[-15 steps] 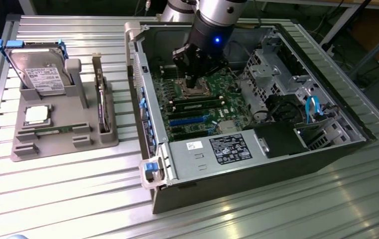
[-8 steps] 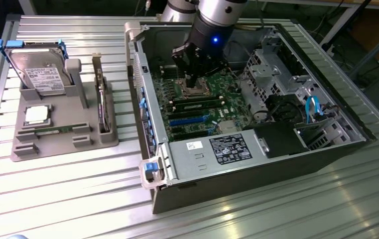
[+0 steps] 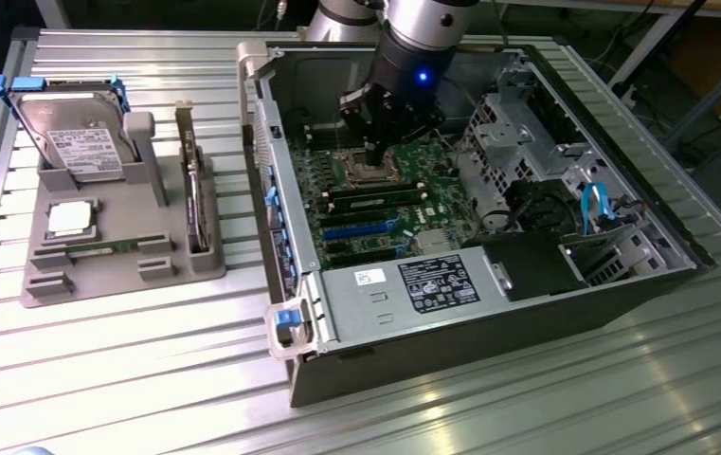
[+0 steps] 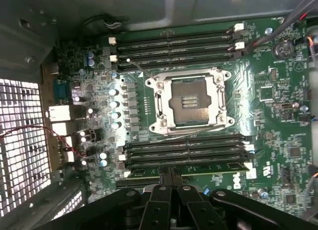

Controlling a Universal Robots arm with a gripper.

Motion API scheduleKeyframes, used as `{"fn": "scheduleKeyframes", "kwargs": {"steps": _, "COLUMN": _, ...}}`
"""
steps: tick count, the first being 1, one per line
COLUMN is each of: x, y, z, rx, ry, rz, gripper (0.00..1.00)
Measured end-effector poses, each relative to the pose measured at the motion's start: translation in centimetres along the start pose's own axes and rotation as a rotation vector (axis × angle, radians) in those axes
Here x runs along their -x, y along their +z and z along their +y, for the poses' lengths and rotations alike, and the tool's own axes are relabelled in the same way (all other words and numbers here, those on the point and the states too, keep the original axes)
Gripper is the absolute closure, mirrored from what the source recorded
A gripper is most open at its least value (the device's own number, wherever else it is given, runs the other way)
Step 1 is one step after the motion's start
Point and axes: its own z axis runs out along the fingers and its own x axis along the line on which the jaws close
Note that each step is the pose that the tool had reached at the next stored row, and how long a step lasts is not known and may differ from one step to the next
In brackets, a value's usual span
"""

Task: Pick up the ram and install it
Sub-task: 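Press down the ram until it locks into place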

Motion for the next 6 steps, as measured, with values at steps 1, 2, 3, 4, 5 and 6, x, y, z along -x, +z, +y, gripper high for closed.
{"fn": "scheduleKeyframes", "kwargs": {"steps": 1, "x": 0.00, "y": -0.01, "z": 0.00, "rx": 0.0026, "ry": -0.017, "rz": -0.0297, "gripper": 0.89}}
{"fn": "scheduleKeyframes", "kwargs": {"steps": 2, "x": 0.00, "y": -0.03, "z": 0.00, "rx": 0.0023, "ry": -0.017, "rz": -0.0298, "gripper": 0.89}}
{"fn": "scheduleKeyframes", "kwargs": {"steps": 3, "x": 0.00, "y": -0.03, "z": 0.00, "rx": 0.0023, "ry": -0.017, "rz": -0.0298, "gripper": 0.89}}
{"fn": "scheduleKeyframes", "kwargs": {"steps": 4, "x": 0.00, "y": -0.03, "z": 0.00, "rx": 0.0024, "ry": -0.017, "rz": -0.0298, "gripper": 0.89}}
{"fn": "scheduleKeyframes", "kwargs": {"steps": 5, "x": 0.00, "y": -0.03, "z": 0.00, "rx": 0.0024, "ry": -0.017, "rz": -0.0299, "gripper": 0.89}}
{"fn": "scheduleKeyframes", "kwargs": {"steps": 6, "x": 0.00, "y": -0.03, "z": 0.00, "rx": 0.0023, "ry": -0.017, "rz": -0.0298, "gripper": 0.89}}
